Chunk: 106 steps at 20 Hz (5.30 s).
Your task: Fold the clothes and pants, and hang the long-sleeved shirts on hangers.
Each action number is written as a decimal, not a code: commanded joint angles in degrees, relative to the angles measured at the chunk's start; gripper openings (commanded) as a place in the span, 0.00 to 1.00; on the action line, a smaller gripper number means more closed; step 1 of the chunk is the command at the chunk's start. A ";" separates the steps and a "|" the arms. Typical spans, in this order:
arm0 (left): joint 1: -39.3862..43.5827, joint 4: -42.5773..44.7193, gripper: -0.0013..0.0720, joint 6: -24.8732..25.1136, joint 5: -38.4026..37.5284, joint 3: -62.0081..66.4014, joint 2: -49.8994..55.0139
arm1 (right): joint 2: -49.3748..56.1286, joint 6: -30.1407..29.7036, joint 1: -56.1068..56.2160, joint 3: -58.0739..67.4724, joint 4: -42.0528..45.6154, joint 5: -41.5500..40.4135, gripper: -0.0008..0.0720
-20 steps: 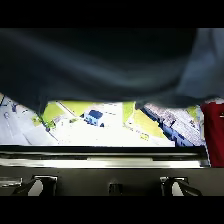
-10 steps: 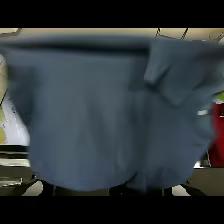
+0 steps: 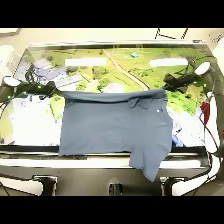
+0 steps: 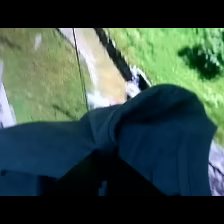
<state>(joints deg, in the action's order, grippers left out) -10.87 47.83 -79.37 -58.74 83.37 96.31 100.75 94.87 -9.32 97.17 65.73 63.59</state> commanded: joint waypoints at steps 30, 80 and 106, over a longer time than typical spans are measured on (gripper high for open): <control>-2.47 10.69 0.05 4.37 -31.98 -3.96 4.39 | -2.78 -1.01 -2.32 -14.56 10.43 20.98 0.07; -8.46 7.65 0.05 13.64 -20.09 -46.90 -16.81 | -26.84 -10.67 -12.37 -64.22 -2.32 11.37 0.07; -3.06 7.63 0.72 -2.93 -32.79 16.65 19.74 | 8.98 -4.44 -6.32 -0.31 -13.62 13.03 0.46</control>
<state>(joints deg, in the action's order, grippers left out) -12.84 55.59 -81.87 -88.53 98.04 114.87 109.60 90.65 -14.35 96.14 54.74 74.81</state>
